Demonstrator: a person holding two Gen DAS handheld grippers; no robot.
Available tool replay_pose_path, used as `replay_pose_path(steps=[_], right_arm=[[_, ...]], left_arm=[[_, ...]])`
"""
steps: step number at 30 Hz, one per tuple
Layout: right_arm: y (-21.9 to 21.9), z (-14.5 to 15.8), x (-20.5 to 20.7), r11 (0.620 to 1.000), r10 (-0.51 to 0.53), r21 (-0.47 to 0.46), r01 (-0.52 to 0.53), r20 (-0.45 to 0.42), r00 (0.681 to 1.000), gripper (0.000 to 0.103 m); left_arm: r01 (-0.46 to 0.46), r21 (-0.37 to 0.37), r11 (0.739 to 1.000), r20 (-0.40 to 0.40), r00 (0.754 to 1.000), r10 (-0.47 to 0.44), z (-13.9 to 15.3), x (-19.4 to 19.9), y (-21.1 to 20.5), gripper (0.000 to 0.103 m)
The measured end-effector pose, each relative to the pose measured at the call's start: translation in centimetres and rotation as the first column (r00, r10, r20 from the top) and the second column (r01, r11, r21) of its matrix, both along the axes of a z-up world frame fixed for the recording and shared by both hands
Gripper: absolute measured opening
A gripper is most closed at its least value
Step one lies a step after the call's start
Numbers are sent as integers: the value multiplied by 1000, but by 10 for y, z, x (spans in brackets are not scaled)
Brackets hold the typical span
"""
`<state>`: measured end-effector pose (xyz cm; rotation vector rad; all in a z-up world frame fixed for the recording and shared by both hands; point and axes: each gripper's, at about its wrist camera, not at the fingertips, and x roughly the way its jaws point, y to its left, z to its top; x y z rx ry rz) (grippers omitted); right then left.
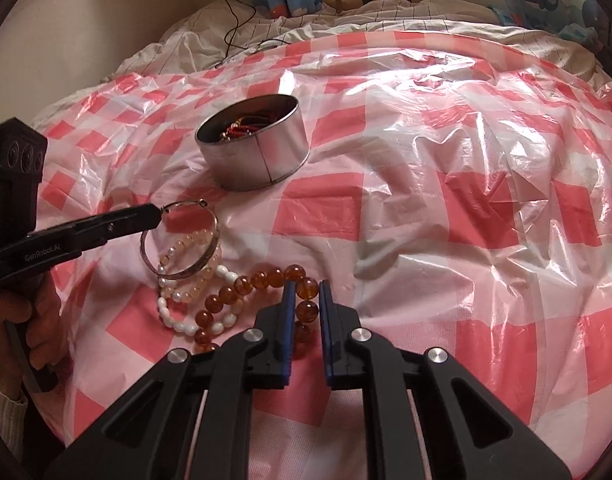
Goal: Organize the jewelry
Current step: 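Grasp the silver bangle with the left gripper while the right gripper grasps the amber bead bracelet, then lower the bangle and amber bracelet into the tin and open both grippers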
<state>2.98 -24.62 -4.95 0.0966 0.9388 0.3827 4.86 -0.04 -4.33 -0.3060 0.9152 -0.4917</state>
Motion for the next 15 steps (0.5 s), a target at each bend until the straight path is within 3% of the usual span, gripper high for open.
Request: replay_pose_path(steps=[3, 9, 12, 15], right_arm=[[-6, 7, 0, 999, -15, 49, 14, 24, 1000, 12], [-4, 3, 3, 999, -25, 20, 25, 13, 1000, 12], [-7, 5, 3, 999, -31, 25, 30, 26, 999, 12], [-5, -2, 7, 1000, -18, 5, 18, -13, 1000, 13]], left_arm=[[-14, -29, 999, 3, 1000, 14, 3, 1, 4, 3], [-28, 121, 992, -8, 1000, 30, -6, 2, -7, 3], [-23, 164, 986, 13, 1000, 22, -5, 0, -10, 3], [-26, 213, 977, 28, 999, 21, -5, 0, -14, 3]])
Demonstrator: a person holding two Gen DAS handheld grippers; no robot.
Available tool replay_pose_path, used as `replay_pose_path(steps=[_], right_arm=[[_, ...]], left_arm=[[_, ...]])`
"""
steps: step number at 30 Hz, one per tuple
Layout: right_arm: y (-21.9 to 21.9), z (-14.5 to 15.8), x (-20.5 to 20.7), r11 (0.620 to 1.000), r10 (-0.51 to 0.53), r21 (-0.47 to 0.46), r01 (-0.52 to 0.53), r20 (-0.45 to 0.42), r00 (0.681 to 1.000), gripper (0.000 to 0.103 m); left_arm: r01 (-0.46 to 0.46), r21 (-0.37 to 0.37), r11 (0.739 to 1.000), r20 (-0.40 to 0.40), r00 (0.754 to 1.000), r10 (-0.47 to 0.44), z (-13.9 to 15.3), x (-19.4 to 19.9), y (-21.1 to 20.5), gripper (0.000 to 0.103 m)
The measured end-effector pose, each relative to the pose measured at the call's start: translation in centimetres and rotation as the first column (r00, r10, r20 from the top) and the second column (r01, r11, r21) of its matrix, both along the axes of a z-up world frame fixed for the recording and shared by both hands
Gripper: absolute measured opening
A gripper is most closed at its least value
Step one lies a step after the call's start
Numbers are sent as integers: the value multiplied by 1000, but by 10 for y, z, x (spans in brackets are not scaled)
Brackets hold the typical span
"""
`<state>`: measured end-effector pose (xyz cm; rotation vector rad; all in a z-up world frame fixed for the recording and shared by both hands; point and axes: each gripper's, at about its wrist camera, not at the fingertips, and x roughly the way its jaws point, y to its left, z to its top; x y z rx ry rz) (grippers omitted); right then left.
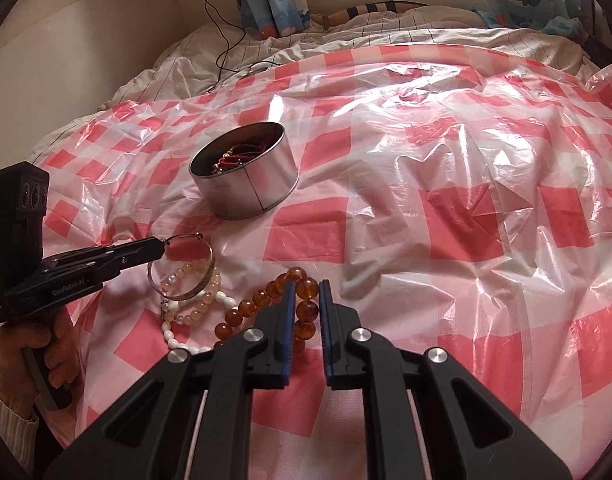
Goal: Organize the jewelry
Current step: 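Lower the bangle and amber bracelet into the tin and open both grippers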
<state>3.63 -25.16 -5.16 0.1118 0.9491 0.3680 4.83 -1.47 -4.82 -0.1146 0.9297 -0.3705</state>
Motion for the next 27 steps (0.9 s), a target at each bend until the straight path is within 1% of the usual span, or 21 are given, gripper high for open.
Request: replay_pose_path(steps=[2, 5, 6, 8, 10, 11, 12, 14, 16, 18, 21, 24, 27], right_arm=[[4, -11, 4, 1000, 2, -20, -3, -56, 998, 14], [8, -15, 4, 999, 32, 5, -32, -68, 997, 35], [11, -15, 3, 999, 34, -11, -34, -61, 998, 35], [16, -15, 1, 998, 42, -45, -44, -50, 998, 35], [18, -16, 0, 996, 40, -83, -43, -41, 998, 29], [17, -16, 0, 995, 35, -94, -39, -39, 999, 23], [16, -16, 0, 994, 27, -106, -31, -36, 999, 14], [15, -15, -1, 994, 23, -104, -25, -25, 999, 12], [14, -11, -2, 995, 17, -100, -17, -4, 1000, 12], [10, -3, -3, 999, 12, -53, -10, 28, 1000, 12], [3, 15, -8, 999, 14, 46, -19, 103, 995, 12], [-2, 30, -13, 993, 17, 112, -36, 166, 986, 12], [-5, 41, -11, 987, 14, 157, -44, 186, 982, 12]], left_arm=[[-6, 16, 1000, -7, 1000, 7, -2, 1, 0, 3], [-20, 26, 999, -45, 999, 22, -10, 4, 2, 3], [-21, 20, 1000, -61, 998, 22, -14, 5, 2, 4], [-22, 18, 1000, -76, 997, 24, -18, 6, 2, 4], [-21, 21, 1000, -82, 996, 23, -20, 6, 1, 4], [-20, 20, 1000, -86, 996, 22, -20, 6, 1, 4], [-19, 15, 1000, -89, 996, 21, -21, 6, 1, 4], [-13, 7, 1000, -83, 996, 14, -20, 5, 0, 3], [-2, -9, 1000, -59, 998, 1, -15, 3, -2, 2], [10, -19, 1000, -19, 1000, -10, -7, -1, -4, 2], [22, -38, 999, 27, 999, -21, 6, -4, -5, 2], [27, -47, 999, 40, 999, -25, 14, -4, -4, 2], [24, -26, 999, 55, 998, -23, 24, -2, -3, 2]])
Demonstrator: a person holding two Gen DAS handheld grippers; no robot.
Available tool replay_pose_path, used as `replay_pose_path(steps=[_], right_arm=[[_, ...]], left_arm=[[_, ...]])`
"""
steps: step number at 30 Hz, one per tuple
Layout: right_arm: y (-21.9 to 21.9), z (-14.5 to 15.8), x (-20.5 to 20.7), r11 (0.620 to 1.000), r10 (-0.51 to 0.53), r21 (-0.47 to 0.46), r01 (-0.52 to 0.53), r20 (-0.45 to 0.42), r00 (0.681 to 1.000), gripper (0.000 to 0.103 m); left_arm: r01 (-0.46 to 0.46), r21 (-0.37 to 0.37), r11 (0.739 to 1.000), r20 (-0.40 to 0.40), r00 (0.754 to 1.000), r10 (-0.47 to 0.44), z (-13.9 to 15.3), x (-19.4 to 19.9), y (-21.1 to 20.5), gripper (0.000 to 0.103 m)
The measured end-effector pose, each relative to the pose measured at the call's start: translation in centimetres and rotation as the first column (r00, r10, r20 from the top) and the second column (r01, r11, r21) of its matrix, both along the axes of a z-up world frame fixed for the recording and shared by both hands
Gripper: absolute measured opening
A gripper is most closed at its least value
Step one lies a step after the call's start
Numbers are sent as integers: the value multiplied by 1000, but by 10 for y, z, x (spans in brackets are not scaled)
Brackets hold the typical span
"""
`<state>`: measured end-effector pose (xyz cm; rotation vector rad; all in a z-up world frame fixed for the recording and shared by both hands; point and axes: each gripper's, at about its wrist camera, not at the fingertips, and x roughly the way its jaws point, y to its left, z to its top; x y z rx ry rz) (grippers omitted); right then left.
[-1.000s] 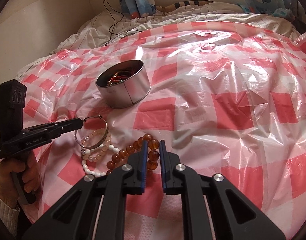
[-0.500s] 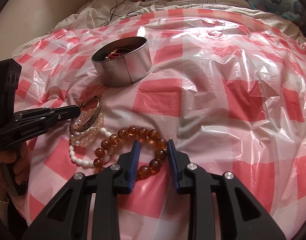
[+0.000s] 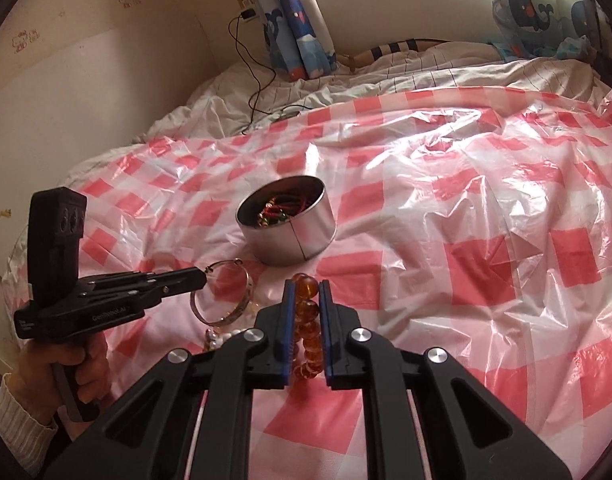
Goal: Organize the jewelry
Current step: 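Lower the bangle and amber bracelet into the tin and open both grippers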
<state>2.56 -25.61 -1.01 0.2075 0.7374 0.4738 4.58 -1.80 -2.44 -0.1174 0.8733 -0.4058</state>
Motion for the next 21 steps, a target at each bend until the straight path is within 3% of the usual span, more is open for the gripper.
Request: replay_pose_path(steps=[13, 21], right_arm=[[1, 42, 26, 986, 19, 163, -27, 50, 999, 12], [13, 63, 47, 979, 32, 198, -51, 95, 995, 12]], left_arm=[[-8, 43, 999, 101, 995, 3, 42, 29, -8, 3], [-26, 41, 999, 110, 994, 21, 43, 58, -12, 3]])
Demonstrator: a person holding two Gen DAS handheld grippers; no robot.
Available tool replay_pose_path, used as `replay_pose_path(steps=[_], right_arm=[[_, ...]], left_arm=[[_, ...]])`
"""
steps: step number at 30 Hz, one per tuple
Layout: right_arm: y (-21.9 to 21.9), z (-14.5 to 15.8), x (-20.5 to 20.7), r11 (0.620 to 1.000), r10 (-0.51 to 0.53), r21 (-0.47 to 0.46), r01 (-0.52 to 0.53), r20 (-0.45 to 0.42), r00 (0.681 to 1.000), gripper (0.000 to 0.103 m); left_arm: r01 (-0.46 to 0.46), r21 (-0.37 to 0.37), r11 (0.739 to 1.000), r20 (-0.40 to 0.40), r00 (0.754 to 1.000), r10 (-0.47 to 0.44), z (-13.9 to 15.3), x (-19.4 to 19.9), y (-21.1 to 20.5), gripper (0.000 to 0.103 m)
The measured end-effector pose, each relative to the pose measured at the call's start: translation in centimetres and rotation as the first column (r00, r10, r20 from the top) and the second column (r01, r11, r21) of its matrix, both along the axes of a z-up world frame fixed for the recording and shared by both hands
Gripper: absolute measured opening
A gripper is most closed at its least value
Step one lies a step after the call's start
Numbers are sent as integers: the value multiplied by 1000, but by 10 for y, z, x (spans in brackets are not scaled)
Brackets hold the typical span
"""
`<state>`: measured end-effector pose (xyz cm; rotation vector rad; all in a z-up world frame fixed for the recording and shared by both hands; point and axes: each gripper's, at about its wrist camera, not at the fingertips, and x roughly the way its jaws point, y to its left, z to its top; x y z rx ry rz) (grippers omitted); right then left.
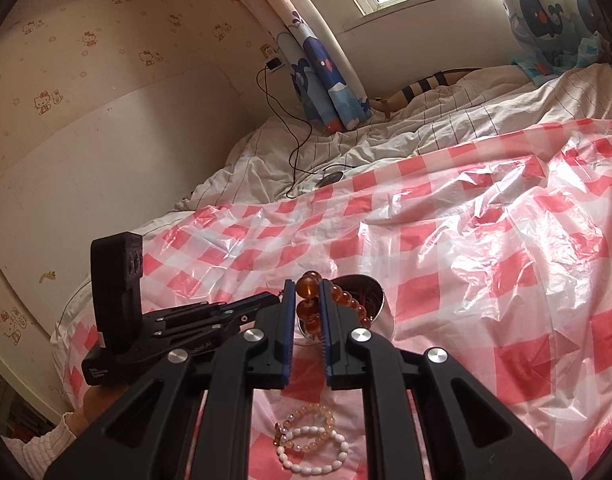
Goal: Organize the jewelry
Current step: 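Lower the bangle and amber bracelet into the tin and open both grippers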
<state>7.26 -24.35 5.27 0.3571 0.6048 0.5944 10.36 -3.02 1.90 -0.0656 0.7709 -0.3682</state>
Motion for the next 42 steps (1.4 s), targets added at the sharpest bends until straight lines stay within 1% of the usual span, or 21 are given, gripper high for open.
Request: replay_pose_path(steps=[4, 10, 21, 26, 34, 38, 40, 42], right_arm=[[3, 5, 10, 1000, 6, 12, -6, 8, 1000, 12], [11, 7, 24, 1000, 20, 5, -20, 12, 1000, 12], [16, -14, 43, 1000, 25, 1, -25, -31, 999, 12], [16, -20, 46, 1000, 22, -2, -22, -43, 999, 12], [18, -26, 51, 1000, 19, -9, -20, -53, 998, 12], [19, -28, 52, 1000, 10, -14, -11, -56, 998, 12], [20, -29, 53, 1000, -1, -29, -1, -49, 999, 12], [24, -30, 54, 999, -9, -50, 7, -41, 999, 12]], left_arm=[[-4, -15, 1000, -17, 1000, 3, -6, 12, -1, 3], [-6, -23, 1000, -32, 999, 5, -13, 29, -6, 3], [4, -19, 1000, -84, 996, -5, -38, 44, -12, 3], [11, -4, 1000, -92, 996, -12, -44, 45, -15, 3], [21, 12, 1000, -126, 992, -19, -52, 48, -18, 4], [19, 13, 1000, -127, 992, -17, -50, 48, -17, 10], [5, 11, 1000, -118, 993, -4, -46, 47, -13, 23], [-10, -6, 1000, -104, 995, 9, -40, 46, -5, 27]])
